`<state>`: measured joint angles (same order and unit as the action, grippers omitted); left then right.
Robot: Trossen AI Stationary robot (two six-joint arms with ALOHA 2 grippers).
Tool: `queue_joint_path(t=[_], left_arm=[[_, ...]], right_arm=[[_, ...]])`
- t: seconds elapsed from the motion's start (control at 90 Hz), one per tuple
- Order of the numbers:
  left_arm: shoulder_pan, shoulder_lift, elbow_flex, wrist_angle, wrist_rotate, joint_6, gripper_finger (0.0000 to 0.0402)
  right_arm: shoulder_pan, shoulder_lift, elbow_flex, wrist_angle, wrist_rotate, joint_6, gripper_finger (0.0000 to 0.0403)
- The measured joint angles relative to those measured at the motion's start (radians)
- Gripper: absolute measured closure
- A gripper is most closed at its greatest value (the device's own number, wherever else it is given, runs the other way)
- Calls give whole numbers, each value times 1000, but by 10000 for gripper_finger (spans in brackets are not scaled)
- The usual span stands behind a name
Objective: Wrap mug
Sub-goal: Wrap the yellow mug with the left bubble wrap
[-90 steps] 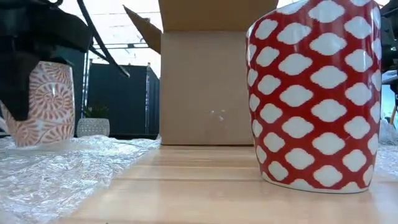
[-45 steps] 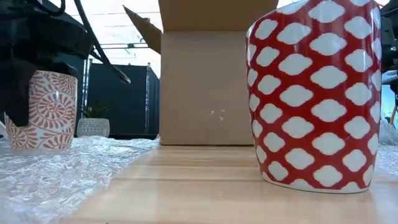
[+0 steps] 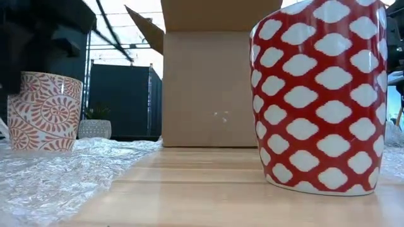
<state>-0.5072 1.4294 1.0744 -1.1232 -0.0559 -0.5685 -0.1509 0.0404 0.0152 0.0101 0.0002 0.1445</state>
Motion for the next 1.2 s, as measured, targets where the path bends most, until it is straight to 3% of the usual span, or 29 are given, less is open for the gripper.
queue_joint_path(t=[0.211,0.411,0.522,0.789,1.067,1.2], left_arm=[[-30,-39,167,-95,-4,-26,279],[-180,-53,263,-75,-56,-101,279],[-281,-35,263,13,-69,-164,278],[-460,115,262,300,-83,-186,278],[-541,311,417,295,-87,-290,280],[-574,377,516,310,-156,-279,293]], right_arm=[[0,0,0,0,0,0,399],[0,0,0,0,0,0,399],[0,0,0,0,0,0,399],[0,0,0,0,0,0,399],[0,0,0,0,0,0,399],[0,0,0,0,0,0,399]])
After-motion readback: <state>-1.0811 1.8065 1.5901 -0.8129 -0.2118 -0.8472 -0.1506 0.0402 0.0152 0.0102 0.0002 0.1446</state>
